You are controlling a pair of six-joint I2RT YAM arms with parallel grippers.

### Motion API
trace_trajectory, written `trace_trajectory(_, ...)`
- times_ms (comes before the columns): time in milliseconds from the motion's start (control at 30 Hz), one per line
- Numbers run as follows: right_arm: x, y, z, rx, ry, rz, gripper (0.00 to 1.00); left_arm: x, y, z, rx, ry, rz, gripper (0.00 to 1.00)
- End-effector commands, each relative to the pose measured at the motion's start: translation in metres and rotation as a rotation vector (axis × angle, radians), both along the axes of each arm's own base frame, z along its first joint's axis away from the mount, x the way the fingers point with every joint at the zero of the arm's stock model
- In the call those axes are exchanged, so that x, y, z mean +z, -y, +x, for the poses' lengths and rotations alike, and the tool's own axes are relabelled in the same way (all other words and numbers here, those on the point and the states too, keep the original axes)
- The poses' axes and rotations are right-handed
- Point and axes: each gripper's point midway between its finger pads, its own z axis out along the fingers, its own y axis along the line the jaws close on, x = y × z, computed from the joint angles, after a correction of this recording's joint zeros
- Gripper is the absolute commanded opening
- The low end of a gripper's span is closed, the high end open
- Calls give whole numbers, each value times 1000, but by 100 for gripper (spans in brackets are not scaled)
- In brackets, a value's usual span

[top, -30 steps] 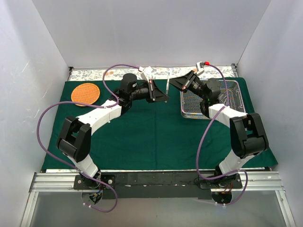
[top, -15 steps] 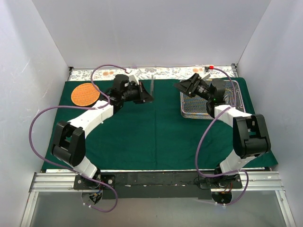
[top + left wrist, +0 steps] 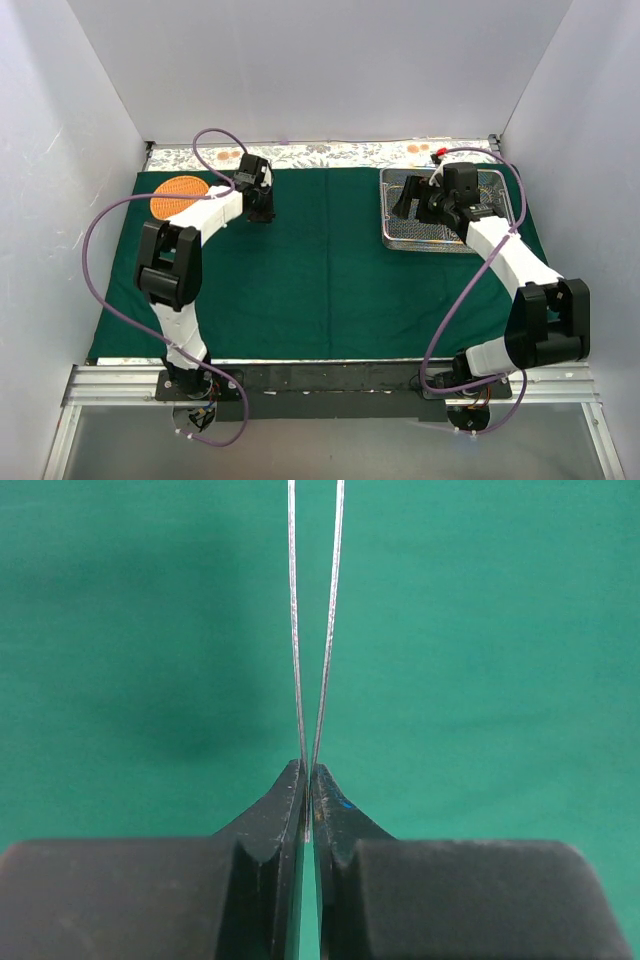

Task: Open and lay out the surgical kit
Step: Place the medical item in the surgical kit.

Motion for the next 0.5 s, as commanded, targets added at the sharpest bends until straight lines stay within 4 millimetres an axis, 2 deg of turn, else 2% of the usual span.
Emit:
trace_trajectory(0,-8,28,-17,-19,-18,-176,93,-4,-47,11,52,-39,158,0)
trace_trajectory(100,-7,33,-20,-18,-11,-207,94,-11,-66,22,86,-50,173,0)
trace_trajectory(233,-11,41,-21,-27,-12,-249,95,-25,-75,30,100,-69,168,1)
trace_trajectory(467,-14,39,-20,-11,-19,-252,95,-43,-78,39,76,-95,171,6)
